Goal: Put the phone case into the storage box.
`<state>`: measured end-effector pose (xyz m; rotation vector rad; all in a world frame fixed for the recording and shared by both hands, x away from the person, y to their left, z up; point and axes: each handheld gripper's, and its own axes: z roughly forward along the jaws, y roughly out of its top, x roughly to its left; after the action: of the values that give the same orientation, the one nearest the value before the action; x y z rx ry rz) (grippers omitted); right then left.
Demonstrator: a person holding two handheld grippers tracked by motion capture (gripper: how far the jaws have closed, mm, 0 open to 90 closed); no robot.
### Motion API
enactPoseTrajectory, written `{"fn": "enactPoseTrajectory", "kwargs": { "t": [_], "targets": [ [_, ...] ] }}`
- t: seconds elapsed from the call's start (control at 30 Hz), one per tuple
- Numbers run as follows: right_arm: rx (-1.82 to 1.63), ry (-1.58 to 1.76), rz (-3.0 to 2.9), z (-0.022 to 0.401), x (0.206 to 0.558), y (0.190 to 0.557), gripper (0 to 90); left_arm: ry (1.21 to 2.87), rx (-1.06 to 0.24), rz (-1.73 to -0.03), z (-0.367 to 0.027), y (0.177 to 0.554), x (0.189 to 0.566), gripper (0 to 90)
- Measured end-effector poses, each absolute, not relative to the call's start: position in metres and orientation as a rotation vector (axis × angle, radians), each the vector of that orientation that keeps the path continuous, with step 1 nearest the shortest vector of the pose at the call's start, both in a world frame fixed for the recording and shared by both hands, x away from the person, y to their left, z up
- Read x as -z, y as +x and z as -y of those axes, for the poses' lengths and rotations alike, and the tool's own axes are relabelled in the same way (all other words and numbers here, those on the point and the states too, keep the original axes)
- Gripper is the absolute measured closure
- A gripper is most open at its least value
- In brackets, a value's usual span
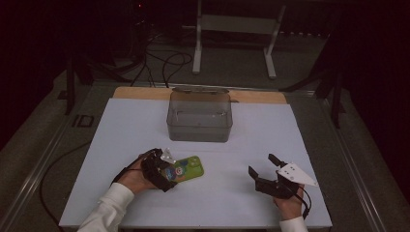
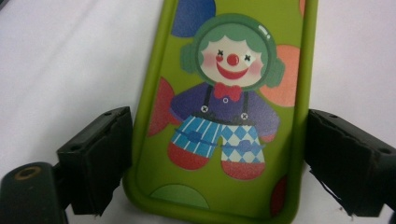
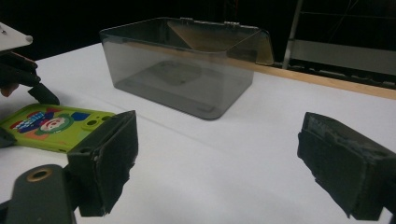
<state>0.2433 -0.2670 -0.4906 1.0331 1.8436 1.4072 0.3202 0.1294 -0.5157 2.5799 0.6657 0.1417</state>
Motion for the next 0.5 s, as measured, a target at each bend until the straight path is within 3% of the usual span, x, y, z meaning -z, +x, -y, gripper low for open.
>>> {"fn": "enactPoseTrajectory", "kwargs": {
  "t": [0.5],
  "targets": [
    [-1.403, 1.042, -1.853, 0.2669, 0.4913, 0.2445, 12.4, 2.584, -0.158, -0.673, -0.1286, 0.3164, 0.5136, 16.1]
  ]
}}
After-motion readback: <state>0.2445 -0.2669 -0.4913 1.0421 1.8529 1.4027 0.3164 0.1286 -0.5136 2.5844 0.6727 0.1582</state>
